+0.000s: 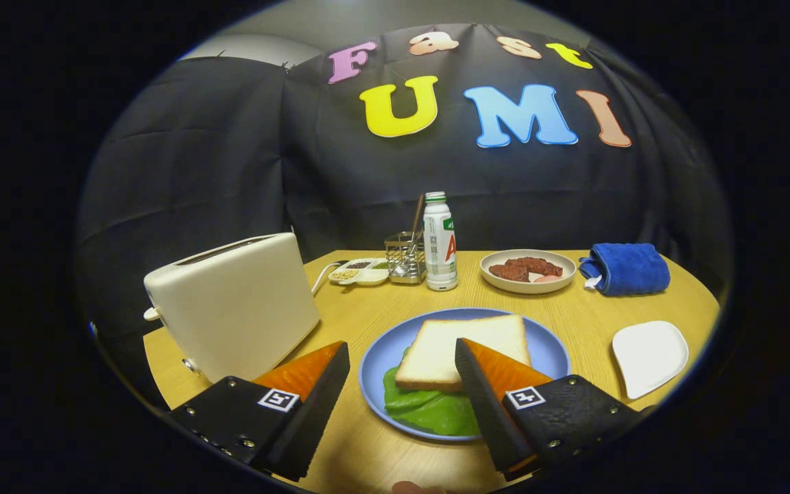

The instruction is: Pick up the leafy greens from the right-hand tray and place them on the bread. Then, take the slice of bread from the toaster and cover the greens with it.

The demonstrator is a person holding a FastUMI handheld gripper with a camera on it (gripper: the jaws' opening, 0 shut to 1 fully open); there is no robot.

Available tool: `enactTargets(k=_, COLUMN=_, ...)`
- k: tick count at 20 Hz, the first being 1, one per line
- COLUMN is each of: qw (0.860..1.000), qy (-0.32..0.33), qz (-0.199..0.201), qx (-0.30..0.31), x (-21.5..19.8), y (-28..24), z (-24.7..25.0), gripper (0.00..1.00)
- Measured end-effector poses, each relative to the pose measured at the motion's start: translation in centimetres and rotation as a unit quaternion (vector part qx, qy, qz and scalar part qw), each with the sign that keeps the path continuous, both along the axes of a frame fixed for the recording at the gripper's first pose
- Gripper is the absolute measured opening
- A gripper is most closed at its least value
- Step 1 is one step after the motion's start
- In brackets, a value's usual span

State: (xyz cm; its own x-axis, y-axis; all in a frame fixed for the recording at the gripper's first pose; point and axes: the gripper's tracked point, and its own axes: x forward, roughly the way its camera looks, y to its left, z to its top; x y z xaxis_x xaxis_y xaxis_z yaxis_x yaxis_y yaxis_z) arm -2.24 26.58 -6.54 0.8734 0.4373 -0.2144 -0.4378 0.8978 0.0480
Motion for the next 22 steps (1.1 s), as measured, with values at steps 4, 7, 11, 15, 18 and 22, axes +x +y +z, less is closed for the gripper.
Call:
enactTargets(k=4, qw=0.999, qy=-0.035, qz=-0.018, qx=-0.003, x=1.0, y=-3.1, z=2.4, gripper=0.94)
enactTargets(k=7, qw=0.996, qy=-0.068, qz=-0.053, qx=-0.011, x=2.5, y=-7.5, z=4.7, gripper=0.94)
enactTargets(k=11, qw=0.987, qy=-0.110, qz=-0.115, qx=-0.020, x=4.6, y=-15.0, z=8.4, gripper=0.94)
enactTargets(k=15, qw=0.978, qy=-0.138, qz=-0.158, qx=-0.016, x=5.5, y=-20.9, z=11.5, gripper=0.94)
enactTargets(k=18, qw=0.975, qy=-0.146, qz=-0.165, qx=-0.009, x=5.5, y=-23.0, z=12.3, gripper=0.94)
enactTargets(k=22, qw=0.977, qy=-0.147, qz=-0.155, qx=0.008, x=5.1, y=-23.7, z=12.7, gripper=0.94)
